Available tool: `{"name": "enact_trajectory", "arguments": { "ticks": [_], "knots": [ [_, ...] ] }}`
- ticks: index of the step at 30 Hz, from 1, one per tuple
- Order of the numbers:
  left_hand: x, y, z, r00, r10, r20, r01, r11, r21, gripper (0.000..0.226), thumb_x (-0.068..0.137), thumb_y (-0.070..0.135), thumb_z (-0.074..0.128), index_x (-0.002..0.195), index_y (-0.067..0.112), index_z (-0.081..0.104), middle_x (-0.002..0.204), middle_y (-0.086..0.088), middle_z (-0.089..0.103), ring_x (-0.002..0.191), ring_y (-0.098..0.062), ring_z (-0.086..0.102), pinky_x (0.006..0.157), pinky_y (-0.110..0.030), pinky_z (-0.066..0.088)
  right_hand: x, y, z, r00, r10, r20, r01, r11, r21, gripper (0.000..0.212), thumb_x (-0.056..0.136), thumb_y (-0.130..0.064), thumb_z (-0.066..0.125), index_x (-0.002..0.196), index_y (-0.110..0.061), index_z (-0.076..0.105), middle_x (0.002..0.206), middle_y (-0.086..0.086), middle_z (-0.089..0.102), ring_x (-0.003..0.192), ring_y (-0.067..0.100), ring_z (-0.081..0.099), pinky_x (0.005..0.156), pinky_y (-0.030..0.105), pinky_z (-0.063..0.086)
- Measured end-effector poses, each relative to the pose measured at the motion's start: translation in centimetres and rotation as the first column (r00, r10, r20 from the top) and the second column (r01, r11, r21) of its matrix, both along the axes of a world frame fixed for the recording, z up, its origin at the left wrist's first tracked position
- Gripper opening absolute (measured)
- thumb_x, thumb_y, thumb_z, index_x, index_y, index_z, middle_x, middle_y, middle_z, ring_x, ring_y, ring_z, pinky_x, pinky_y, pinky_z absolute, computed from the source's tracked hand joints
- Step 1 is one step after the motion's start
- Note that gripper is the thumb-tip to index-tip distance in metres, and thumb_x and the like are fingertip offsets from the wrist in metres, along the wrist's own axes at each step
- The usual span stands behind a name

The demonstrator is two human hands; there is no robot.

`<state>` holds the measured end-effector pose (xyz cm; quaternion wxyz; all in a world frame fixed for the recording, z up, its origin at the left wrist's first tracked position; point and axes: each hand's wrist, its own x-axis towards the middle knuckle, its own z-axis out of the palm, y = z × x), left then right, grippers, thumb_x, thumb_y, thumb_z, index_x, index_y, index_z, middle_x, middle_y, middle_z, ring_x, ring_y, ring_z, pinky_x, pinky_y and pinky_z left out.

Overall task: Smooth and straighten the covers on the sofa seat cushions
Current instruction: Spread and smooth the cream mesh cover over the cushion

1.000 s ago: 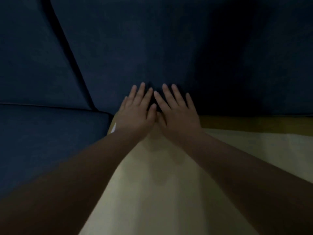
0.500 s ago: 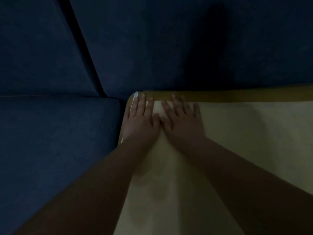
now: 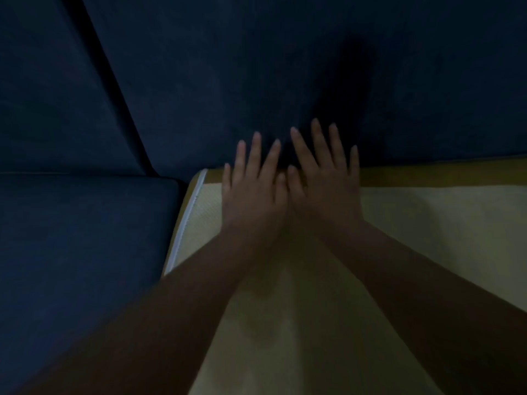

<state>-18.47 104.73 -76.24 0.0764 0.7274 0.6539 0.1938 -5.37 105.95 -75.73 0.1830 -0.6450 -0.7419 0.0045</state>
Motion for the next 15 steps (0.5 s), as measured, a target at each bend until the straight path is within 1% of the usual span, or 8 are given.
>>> {"name": "enact_trajectory", "arguments": {
  "ticks": [2,3,4,6,8,11,13,15],
  "knots": [
    [1.2,-1.4,-3.4,0.993,-0.027,-0.117,0.008,0.988,-0.157,0.06,0.095,0.049,0.008,0.153,0.035,0.005,0.162,0.005,-0.009,0.147,-0.015,-0.016,0.119,-0.043,-0.005,2.3,-1.4,-2.9,0.993,-0.012,0.114,0.043,0.961,-0.273,0.056,0.1,-0.049,0.012,0.152,-0.036,-0.005,0.162,-0.001,-0.012,0.147,0.021,-0.015,0.117,0.053,-0.004],
    [1.2,-1.9,-4.7,0.986,-0.024,-0.165,-0.01,0.979,-0.204,0.06,0.094,0.05,0.006,0.153,0.035,0.003,0.162,0.004,-0.01,0.147,-0.015,-0.017,0.119,-0.044,-0.005,3.2,-1.9,-4.1,0.989,0.0,0.147,0.056,0.925,-0.375,0.057,0.099,-0.051,0.009,0.152,-0.036,-0.008,0.161,-0.001,-0.014,0.147,0.02,-0.016,0.117,0.053,-0.004],
    [1.2,-2.0,-5.4,0.98,-0.012,-0.196,-0.032,0.975,-0.222,0.06,0.095,0.051,0.006,0.153,0.036,0.001,0.162,0.004,-0.011,0.147,-0.016,-0.016,0.119,-0.045,-0.005,3.8,-2.1,-5.0,0.988,0.003,0.157,0.062,0.91,-0.411,0.058,0.098,-0.052,0.007,0.152,-0.036,-0.009,0.161,-0.001,-0.014,0.147,0.02,-0.016,0.117,0.052,-0.006],
    [1.0,-1.6,-5.6,0.975,-0.016,-0.22,-0.038,0.971,-0.237,0.057,0.098,0.051,0.009,0.152,0.036,-0.002,0.161,0.005,-0.013,0.147,-0.016,-0.017,0.119,-0.045,-0.006,4.1,-1.8,-5.6,0.988,0.013,0.156,0.05,0.918,-0.393,0.059,0.097,-0.053,0.007,0.152,-0.036,-0.009,0.161,-0.001,-0.014,0.147,0.02,-0.015,0.116,0.051,-0.009],
    [1.1,-1.6,-4.6,0.972,-0.045,-0.229,-0.023,0.957,-0.288,0.057,0.1,0.05,0.012,0.152,0.037,-0.004,0.16,0.005,-0.016,0.146,-0.016,-0.019,0.119,-0.045,-0.006,3.9,-1.7,-5.0,0.989,0.036,0.145,0.028,0.907,-0.42,0.059,0.098,-0.052,0.008,0.152,-0.036,-0.008,0.161,-0.001,-0.014,0.147,0.021,-0.015,0.116,0.051,-0.011],
    [2.5,-1.2,-2.4,0.98,-0.026,-0.196,-0.029,0.961,-0.274,0.056,0.1,0.049,0.013,0.152,0.037,-0.004,0.159,0.006,-0.02,0.145,-0.016,-0.021,0.119,-0.047,-0.005,5.7,-1.4,-3.2,0.996,-0.015,0.085,0.047,0.919,-0.392,0.058,0.099,-0.051,0.013,0.152,-0.037,-0.005,0.161,-0.001,-0.013,0.147,0.021,-0.016,0.116,0.054,-0.009],
    [5.3,-0.1,-0.2,0.987,-0.017,-0.162,-0.008,0.988,-0.154,0.055,0.102,0.046,0.016,0.152,0.036,-0.002,0.16,0.006,-0.018,0.146,-0.016,-0.019,0.119,-0.046,-0.004,8.3,-0.9,-1.1,0.996,-0.063,0.058,0.075,0.97,-0.233,0.057,0.1,-0.05,0.016,0.152,-0.037,-0.004,0.162,-0.001,-0.01,0.148,0.022,-0.012,0.116,0.054,-0.006],
    [9.3,1.2,2.3,0.998,-0.015,-0.054,0.015,1.0,-0.005,0.053,0.102,0.043,0.018,0.153,0.035,0.004,0.161,0.006,-0.011,0.147,-0.015,-0.014,0.119,-0.042,-0.004,11.1,0.1,1.6,0.994,-0.104,-0.025,0.103,0.994,-0.04,0.056,0.102,-0.047,0.02,0.153,-0.036,-0.001,0.162,-0.001,-0.006,0.148,0.021,-0.01,0.116,0.051,-0.006]
  ]
}}
